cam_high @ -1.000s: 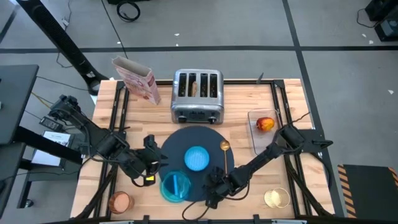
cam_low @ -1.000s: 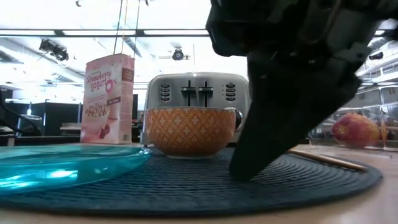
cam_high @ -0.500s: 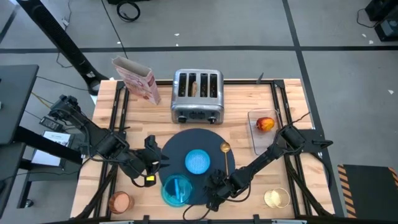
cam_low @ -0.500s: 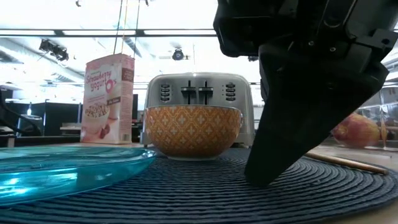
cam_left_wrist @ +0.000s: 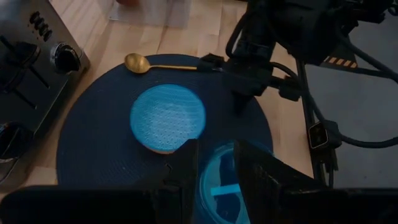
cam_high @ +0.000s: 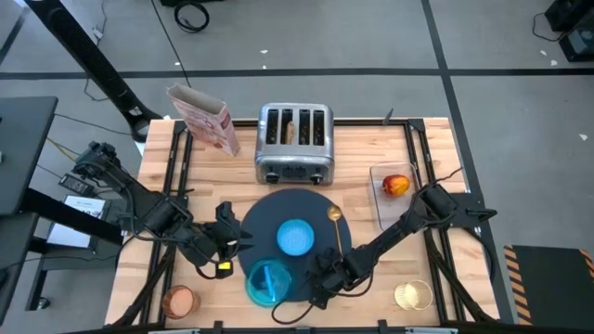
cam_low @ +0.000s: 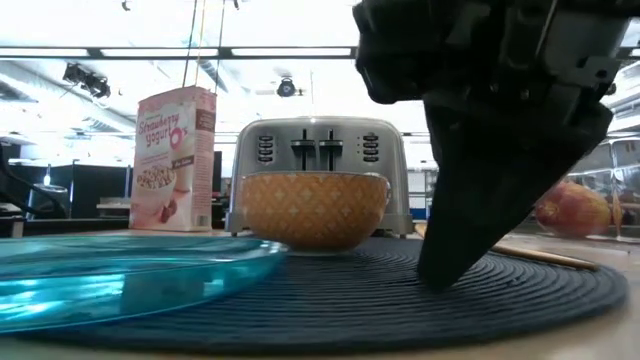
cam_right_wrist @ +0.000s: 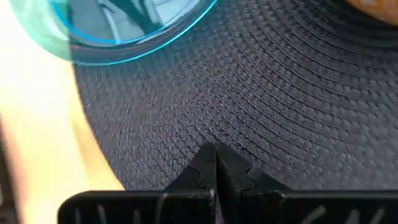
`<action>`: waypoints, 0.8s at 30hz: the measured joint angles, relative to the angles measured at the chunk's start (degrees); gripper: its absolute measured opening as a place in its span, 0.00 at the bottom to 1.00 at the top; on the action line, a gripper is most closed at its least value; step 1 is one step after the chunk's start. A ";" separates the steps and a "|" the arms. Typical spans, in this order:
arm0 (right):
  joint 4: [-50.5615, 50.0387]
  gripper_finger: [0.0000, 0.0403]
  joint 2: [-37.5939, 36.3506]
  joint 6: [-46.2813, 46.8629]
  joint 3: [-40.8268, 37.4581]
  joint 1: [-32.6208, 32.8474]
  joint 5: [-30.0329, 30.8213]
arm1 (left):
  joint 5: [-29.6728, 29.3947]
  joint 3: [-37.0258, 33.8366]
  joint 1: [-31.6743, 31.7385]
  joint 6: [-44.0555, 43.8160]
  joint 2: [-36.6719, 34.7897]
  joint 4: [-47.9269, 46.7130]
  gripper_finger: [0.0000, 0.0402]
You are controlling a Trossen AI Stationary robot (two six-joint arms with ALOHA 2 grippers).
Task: Arrange a breakfast setting
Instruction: Adjust the blue table mat
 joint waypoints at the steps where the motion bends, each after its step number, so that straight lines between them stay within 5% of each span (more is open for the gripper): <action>1: -0.90 0.01 -0.29 -0.27 -0.06 -0.15 0.17 | 0.00 0.00 0.00 0.02 0.00 -0.02 0.28; 13: -2.72 0.01 -5.61 -4.53 -0.03 0.11 1.15 | -0.06 0.00 -0.39 0.19 -1.47 1.11 0.28; 24: -5.52 0.01 -1.37 -2.15 0.02 -2.46 -0.31 | -0.07 0.00 -0.69 1.03 -3.10 2.91 0.28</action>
